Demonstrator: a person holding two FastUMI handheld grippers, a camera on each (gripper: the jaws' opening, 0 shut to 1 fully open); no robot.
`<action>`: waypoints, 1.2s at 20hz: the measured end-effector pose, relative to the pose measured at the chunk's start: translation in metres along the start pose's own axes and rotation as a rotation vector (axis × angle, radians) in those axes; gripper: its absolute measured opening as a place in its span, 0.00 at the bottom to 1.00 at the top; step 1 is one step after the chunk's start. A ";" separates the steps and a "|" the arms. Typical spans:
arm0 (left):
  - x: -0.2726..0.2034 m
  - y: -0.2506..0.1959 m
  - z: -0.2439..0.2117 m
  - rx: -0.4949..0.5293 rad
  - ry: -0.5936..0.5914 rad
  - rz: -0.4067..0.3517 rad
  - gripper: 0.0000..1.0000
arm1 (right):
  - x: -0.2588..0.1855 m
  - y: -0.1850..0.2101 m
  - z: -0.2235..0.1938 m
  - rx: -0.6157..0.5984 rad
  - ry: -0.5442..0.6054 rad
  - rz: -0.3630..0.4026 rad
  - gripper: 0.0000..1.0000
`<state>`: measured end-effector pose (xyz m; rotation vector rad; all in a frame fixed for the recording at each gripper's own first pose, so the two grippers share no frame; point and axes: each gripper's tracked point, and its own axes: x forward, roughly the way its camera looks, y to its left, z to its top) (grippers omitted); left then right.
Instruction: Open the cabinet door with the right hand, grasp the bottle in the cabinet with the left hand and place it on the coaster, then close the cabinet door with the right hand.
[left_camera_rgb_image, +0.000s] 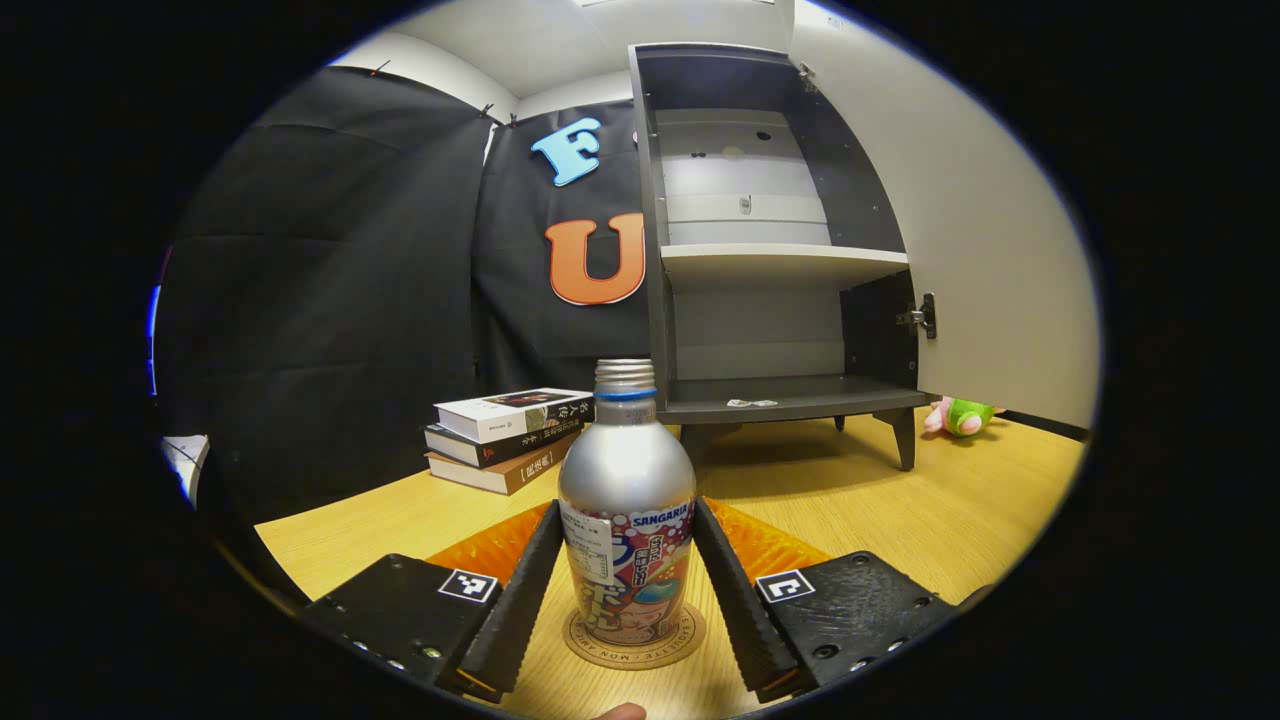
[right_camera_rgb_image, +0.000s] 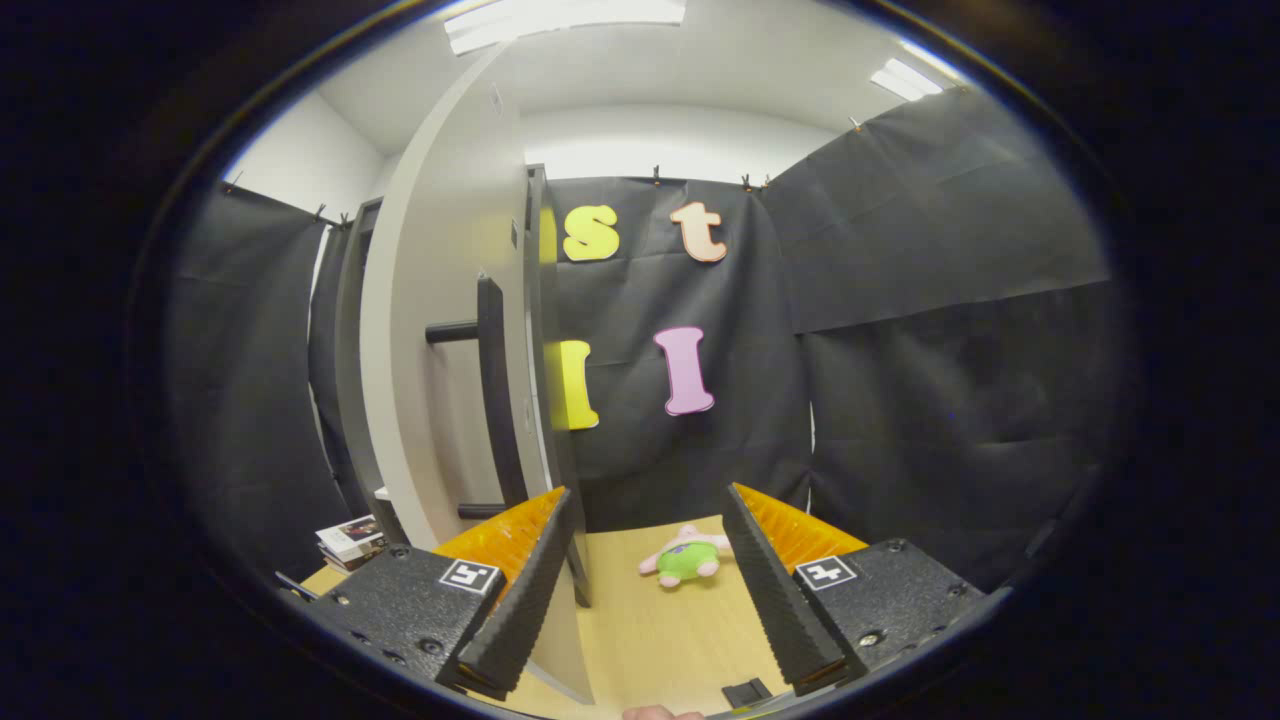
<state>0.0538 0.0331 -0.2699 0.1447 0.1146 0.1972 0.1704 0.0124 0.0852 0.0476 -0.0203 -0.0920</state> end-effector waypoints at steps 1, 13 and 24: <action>-0.001 0.000 0.001 0.002 0.006 -0.009 0.79 | 0.000 0.000 0.000 -0.001 0.000 -0.001 0.89; -0.039 0.023 0.130 -0.015 -0.086 -0.013 0.96 | 0.007 -0.003 -0.002 0.007 -0.023 0.012 0.89; -0.076 0.008 0.292 0.010 -0.172 -0.150 0.96 | 0.020 0.000 -0.006 -0.035 -0.013 0.024 0.92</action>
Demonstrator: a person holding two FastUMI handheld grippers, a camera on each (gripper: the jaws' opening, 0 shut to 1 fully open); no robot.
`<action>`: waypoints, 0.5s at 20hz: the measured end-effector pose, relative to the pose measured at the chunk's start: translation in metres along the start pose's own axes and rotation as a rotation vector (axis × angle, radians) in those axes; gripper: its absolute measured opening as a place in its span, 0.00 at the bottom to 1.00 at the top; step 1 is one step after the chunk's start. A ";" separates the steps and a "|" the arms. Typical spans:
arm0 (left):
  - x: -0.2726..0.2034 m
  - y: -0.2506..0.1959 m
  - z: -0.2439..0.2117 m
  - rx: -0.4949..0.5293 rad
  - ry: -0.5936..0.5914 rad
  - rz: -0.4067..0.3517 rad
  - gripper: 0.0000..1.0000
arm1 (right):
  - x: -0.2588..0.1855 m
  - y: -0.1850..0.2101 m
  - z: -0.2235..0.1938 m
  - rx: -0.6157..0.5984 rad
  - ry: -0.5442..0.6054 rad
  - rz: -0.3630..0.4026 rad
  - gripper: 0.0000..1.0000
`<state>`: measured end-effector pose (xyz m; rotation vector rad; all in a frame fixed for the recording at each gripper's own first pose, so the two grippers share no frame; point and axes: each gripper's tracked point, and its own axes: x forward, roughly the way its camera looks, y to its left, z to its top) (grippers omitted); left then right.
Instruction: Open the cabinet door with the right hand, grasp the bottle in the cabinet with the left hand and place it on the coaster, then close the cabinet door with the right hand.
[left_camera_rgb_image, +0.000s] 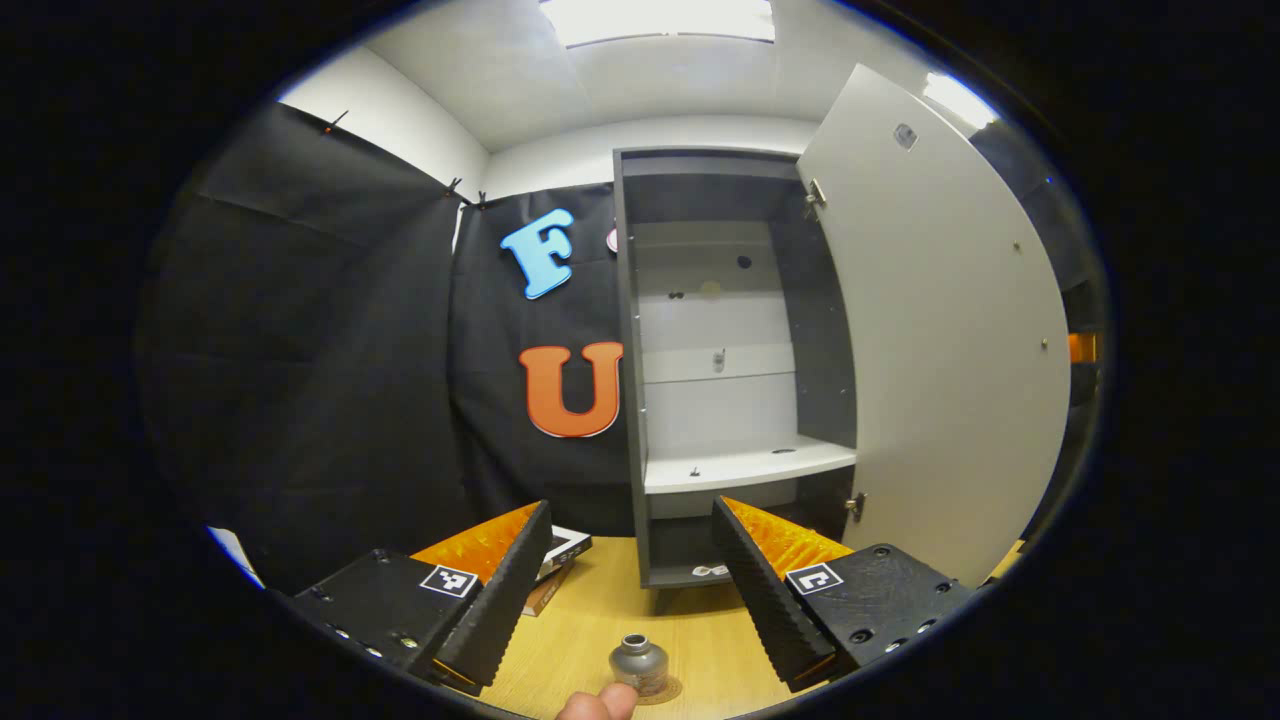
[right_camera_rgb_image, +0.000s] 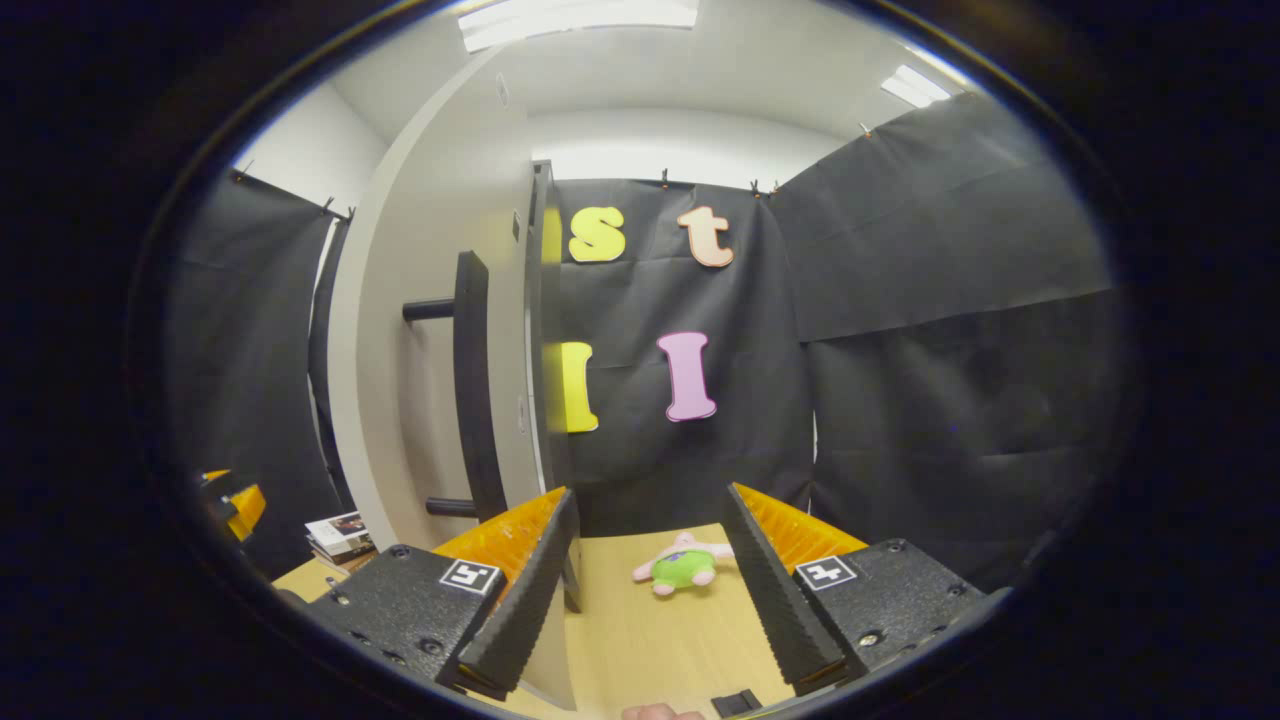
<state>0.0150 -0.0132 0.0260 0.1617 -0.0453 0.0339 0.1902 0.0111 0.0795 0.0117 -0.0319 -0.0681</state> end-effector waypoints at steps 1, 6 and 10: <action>-0.001 -0.001 0.010 0.000 -0.005 -0.009 0.96 | 0.000 -0.001 0.001 -0.007 -0.004 -0.003 0.92; -0.006 0.008 0.014 0.041 -0.023 0.011 0.96 | -0.001 0.004 0.001 -0.017 -0.010 0.000 0.89; -0.009 0.013 0.000 0.022 0.002 0.013 0.96 | -0.006 0.031 -0.003 0.016 0.002 0.064 0.89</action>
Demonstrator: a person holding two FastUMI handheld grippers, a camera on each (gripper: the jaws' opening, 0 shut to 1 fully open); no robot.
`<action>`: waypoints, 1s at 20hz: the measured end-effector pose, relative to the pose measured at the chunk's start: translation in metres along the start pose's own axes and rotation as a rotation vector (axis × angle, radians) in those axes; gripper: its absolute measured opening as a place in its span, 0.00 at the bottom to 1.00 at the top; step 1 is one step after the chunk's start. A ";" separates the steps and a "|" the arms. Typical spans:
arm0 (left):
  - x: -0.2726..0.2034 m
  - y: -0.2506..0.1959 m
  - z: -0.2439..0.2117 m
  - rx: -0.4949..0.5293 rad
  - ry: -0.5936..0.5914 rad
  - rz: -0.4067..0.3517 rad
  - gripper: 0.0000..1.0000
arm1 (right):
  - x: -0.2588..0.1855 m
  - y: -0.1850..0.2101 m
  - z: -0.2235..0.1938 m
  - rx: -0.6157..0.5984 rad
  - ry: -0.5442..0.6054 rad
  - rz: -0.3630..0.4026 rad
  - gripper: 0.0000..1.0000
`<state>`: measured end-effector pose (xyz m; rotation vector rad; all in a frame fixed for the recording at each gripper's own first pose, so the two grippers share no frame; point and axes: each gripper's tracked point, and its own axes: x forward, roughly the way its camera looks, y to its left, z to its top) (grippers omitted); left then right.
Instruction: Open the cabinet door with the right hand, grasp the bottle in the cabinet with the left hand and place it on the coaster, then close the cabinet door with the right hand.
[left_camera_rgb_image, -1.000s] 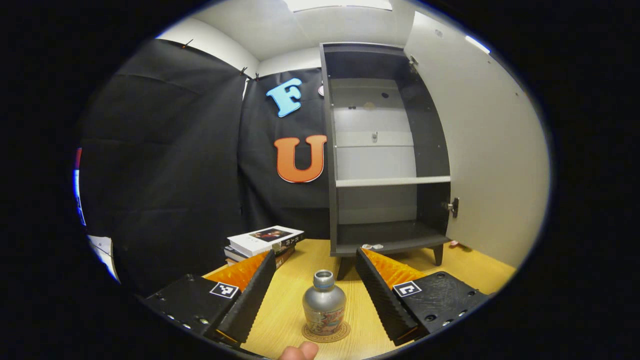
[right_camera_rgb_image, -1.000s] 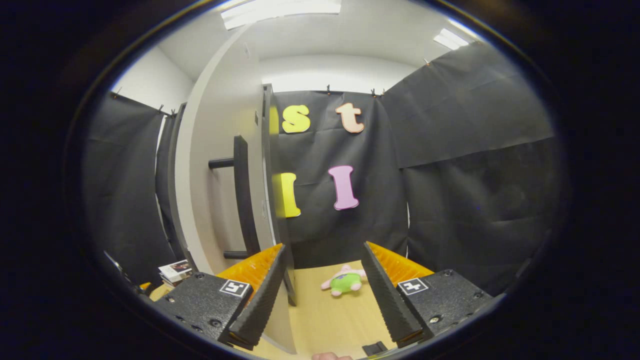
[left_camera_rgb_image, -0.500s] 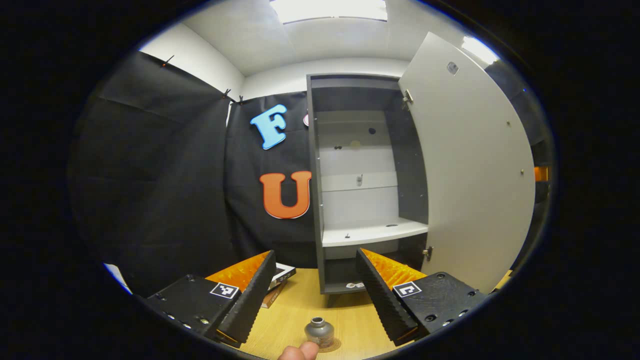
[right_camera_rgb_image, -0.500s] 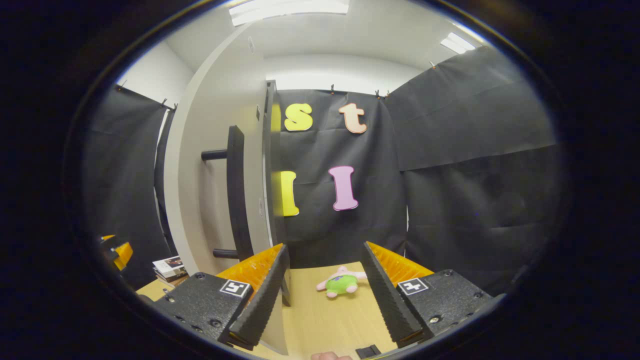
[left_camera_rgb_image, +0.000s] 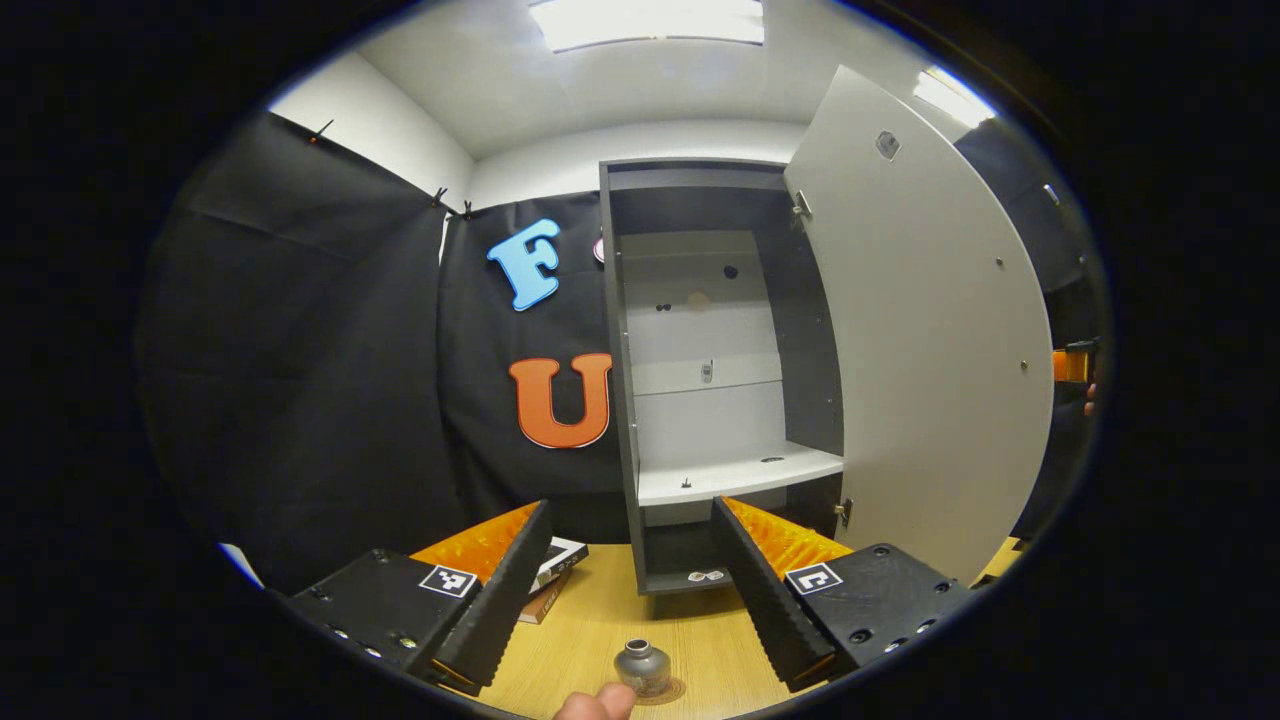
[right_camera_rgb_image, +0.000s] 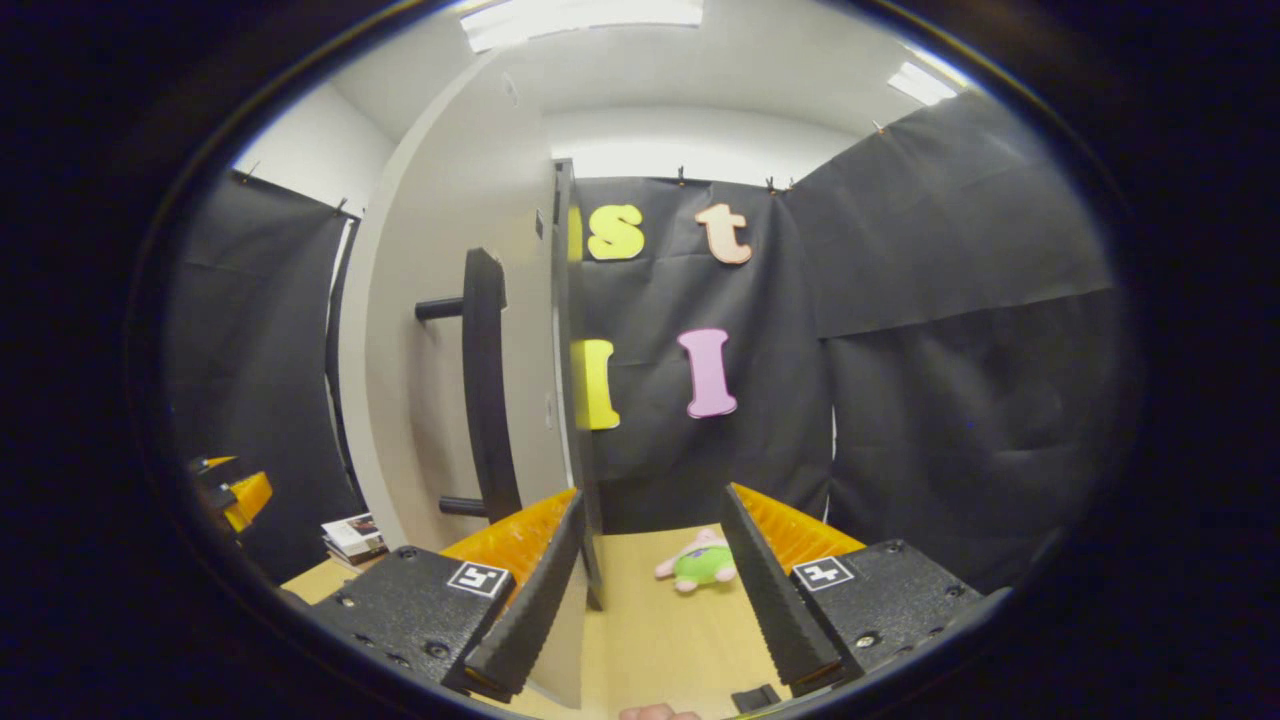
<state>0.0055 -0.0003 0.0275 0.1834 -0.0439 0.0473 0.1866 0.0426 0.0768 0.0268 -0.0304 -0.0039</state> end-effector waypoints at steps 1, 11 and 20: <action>-0.001 0.000 -0.001 -0.012 0.003 -0.008 0.96 | -0.001 0.012 -0.001 0.007 0.004 0.027 0.89; -0.014 0.030 -0.010 -0.065 0.018 0.031 0.96 | 0.020 0.138 -0.013 -0.008 0.021 0.257 0.88; -0.019 0.056 -0.023 -0.085 0.031 0.080 0.96 | 0.087 0.251 -0.031 0.017 0.037 0.398 0.90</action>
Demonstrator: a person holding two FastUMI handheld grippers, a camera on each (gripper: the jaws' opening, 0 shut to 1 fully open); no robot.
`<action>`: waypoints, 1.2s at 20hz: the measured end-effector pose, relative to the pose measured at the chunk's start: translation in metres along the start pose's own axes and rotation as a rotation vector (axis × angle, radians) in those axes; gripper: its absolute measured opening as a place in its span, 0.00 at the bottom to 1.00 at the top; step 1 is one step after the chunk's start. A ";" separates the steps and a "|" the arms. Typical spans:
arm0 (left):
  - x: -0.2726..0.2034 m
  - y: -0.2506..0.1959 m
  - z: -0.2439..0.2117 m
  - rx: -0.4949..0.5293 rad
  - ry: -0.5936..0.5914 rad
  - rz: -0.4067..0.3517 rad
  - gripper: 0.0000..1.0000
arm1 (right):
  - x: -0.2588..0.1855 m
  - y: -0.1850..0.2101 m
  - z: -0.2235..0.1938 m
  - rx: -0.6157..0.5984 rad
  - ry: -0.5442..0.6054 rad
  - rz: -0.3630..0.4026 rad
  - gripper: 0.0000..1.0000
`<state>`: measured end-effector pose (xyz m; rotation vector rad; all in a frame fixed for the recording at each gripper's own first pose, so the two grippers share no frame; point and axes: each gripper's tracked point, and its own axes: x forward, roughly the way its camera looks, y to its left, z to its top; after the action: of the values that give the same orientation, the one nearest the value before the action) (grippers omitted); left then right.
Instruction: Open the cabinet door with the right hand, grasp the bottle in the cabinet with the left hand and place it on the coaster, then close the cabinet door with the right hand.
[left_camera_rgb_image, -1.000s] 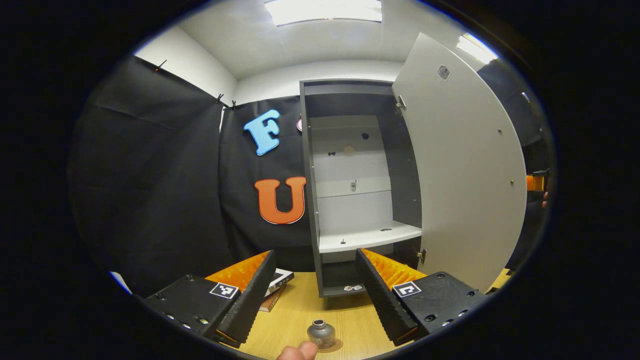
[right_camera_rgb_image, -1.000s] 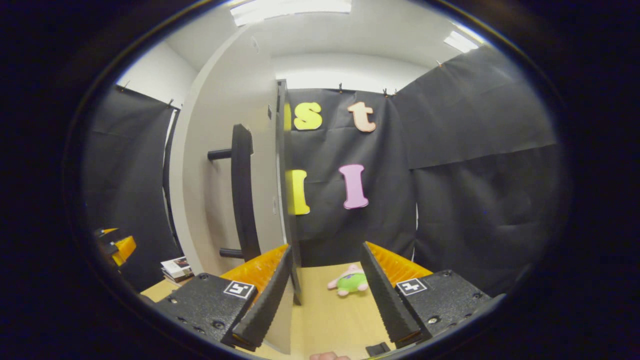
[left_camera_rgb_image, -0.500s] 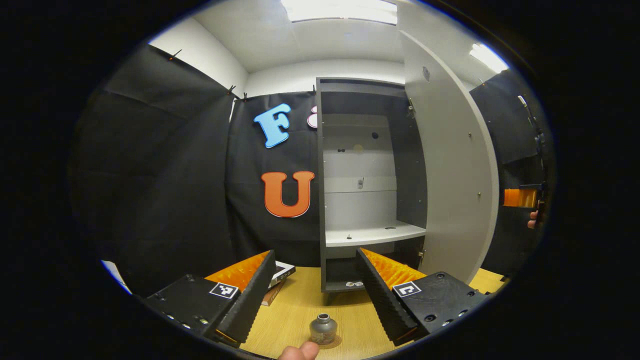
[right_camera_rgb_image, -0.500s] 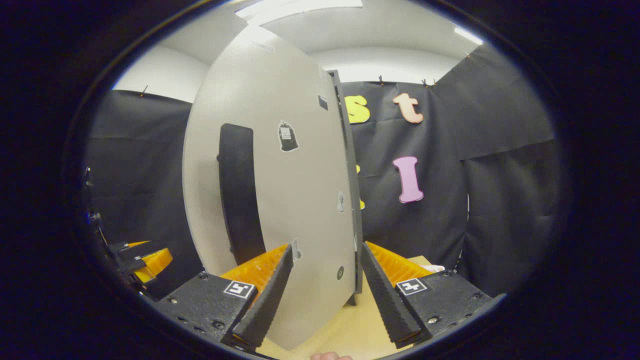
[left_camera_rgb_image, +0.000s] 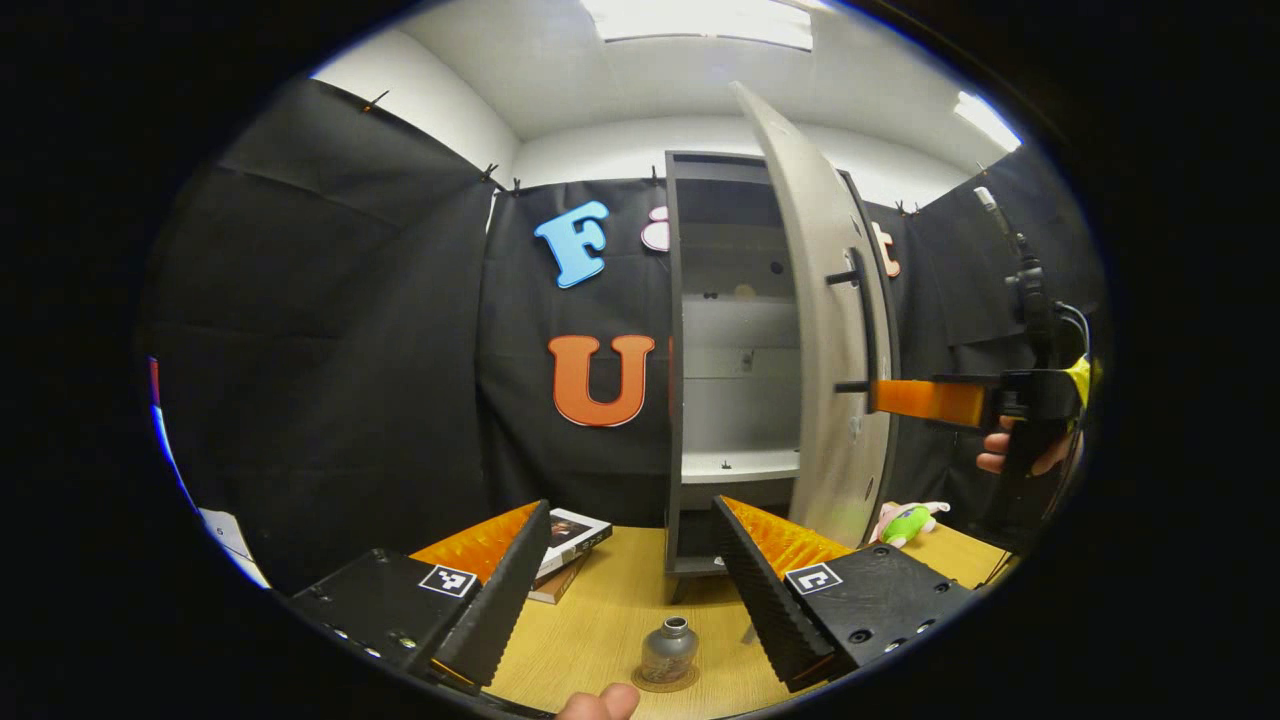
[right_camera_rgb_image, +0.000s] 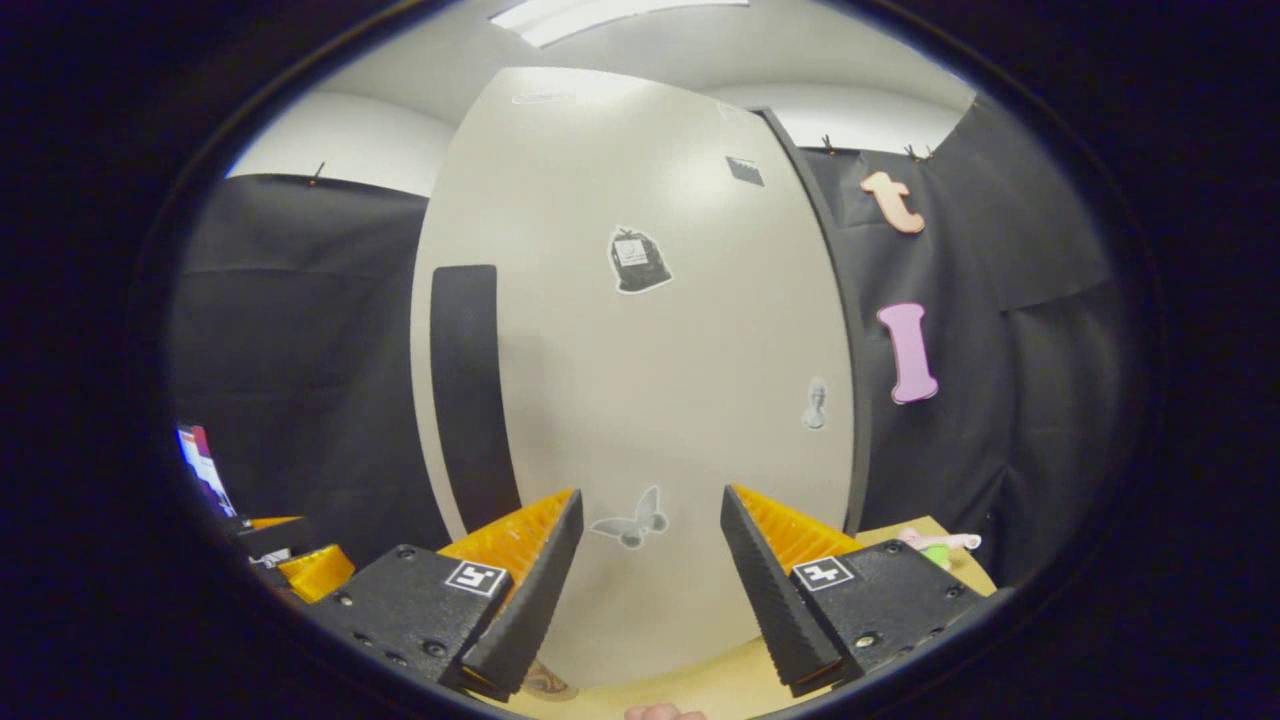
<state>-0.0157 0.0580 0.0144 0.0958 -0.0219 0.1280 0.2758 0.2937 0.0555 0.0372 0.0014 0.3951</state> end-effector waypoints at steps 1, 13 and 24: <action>0.000 0.003 -0.001 -0.001 0.003 0.007 0.96 | 0.012 0.002 -0.002 -0.016 0.006 -0.008 0.90; 0.003 0.000 -0.018 -0.023 0.001 0.048 0.94 | -0.063 -0.020 0.005 -0.090 -0.061 -0.094 0.91; -0.003 -0.061 -0.019 -0.048 -0.041 -0.075 0.94 | -0.209 -0.143 -0.035 -0.062 -0.058 -0.423 0.93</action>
<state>-0.0110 -0.0007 -0.0106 0.0516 -0.0620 0.0507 0.1372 0.0829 0.0142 -0.0132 -0.0590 -0.0291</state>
